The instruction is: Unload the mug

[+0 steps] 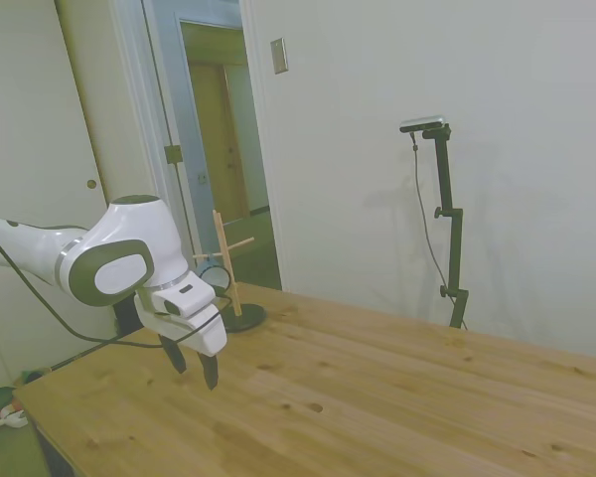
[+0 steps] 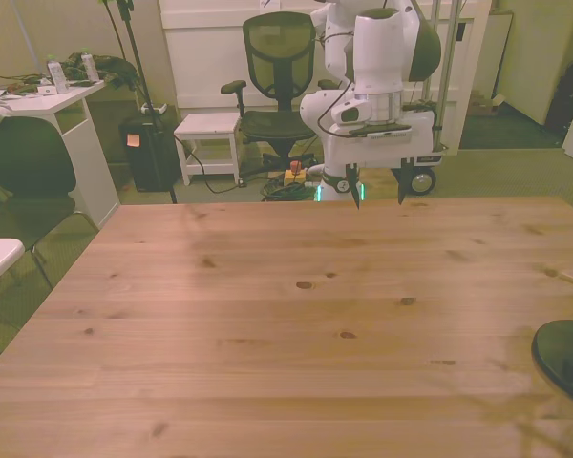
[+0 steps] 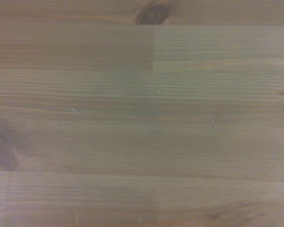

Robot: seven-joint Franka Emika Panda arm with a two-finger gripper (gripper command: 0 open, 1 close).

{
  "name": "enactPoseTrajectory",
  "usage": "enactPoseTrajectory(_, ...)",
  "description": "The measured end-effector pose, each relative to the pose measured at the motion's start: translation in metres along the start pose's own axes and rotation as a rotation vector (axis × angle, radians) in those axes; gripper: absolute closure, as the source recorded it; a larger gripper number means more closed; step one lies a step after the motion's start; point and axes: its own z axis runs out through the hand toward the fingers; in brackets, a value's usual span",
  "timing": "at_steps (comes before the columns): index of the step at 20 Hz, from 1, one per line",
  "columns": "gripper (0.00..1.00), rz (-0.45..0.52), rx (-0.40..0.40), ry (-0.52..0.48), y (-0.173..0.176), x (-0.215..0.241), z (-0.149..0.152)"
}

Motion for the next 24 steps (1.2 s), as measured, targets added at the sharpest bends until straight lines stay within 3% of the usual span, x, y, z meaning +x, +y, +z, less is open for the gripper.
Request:
enactPoseTrajectory(6,0.00,0.018,-0.005,-0.005,0.001,-0.001,0.003)
enactPoseTrajectory(12,0.00,-0.038,0.033,-0.016,-0.021,-0.023,0.002)
enactPoseTrajectory(17,0.00,-0.096,0.141,0.014,-0.058,-0.053,-0.009)
enactPoseTrajectory(21,0.00,-0.065,0.264,0.104,-0.071,-0.044,-0.020)
enactPoseTrajectory(24,0.00,-0.056,0.314,0.144,-0.080,-0.041,-0.016)
